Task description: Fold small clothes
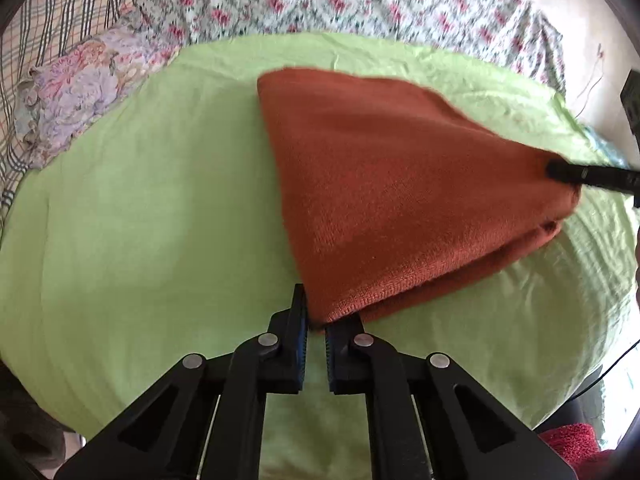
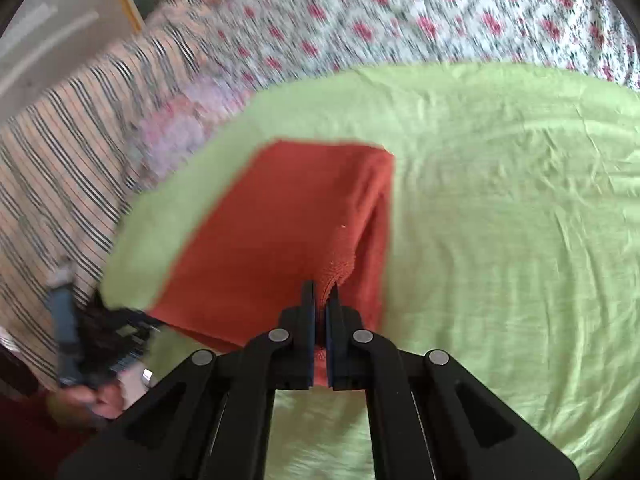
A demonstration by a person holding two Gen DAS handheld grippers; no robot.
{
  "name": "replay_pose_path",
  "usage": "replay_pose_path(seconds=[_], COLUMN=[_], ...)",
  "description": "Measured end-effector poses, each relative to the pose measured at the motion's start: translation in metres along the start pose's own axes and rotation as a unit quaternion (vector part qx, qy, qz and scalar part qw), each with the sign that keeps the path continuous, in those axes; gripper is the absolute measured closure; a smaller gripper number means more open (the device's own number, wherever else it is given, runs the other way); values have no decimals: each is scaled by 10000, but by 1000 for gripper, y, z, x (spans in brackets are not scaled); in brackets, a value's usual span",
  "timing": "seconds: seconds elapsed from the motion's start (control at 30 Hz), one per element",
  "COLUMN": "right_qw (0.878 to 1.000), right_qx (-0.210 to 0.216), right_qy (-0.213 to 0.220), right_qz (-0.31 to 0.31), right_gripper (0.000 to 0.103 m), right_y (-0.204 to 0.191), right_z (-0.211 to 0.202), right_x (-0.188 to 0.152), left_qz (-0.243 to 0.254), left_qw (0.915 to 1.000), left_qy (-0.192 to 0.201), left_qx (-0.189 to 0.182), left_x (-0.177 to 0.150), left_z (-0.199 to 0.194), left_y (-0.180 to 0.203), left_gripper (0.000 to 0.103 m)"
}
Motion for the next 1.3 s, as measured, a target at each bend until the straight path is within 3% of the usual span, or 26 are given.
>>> replay_pose_path(seconds=[0.13, 0.43, 0.57, 0.73, 0.93, 1.03, 1.17, 1.27, 1.3], right_qw=[9983, 9975, 9973, 9972, 9984, 9979, 9950, 9962, 9960], right_qx=[-401, -521, -478, -200, -22, 266, 689, 151, -80], right_qy=[-419, -465, -543, -650, 8, 44, -287, -627, -659], right_qz=[-39, 100, 126, 307, 573, 582, 662, 592, 591], right_gripper=[99, 99, 98, 94, 93, 93, 93, 95, 100], right_y=[15, 28, 27, 26, 24, 12, -6, 2, 10], right_z=[35, 34, 34, 23, -4, 18, 75, 111, 119], right_x=[-27, -29, -31, -29, 15, 45, 68, 67, 66], left_qz=[29, 114, 44, -68, 116, 230, 284, 165, 178], left_qw=[10000, 9997, 9983, 9944, 9830, 9831, 9831, 9816, 9819], left_qy=[-38, -102, -112, 299, 691, 493, 1, -177, -146], left_qx=[26, -175, -575, -1006, -1699, -1748, -1807, -1896, -1880], left_x=[-3, -6, -9, 17, 59, 63, 51, 38, 36], left_z=[0, -3, -21, -49, -40, -19, 14, 30, 31], left_y=[1, -1, -14, -33, -15, -2, 10, 15, 17], left_gripper=[97, 96, 93, 91, 84, 84, 85, 87, 87])
Point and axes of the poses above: each gripper's, at about its wrist camera, not at the fingertips, and z roughly the way its jaws point, y to its right, x to its top, the point moved 4 cm from there along z, roughly the way its jaws point, and after that the axes turned 4 degrees about -x, right-handed, at the moved point
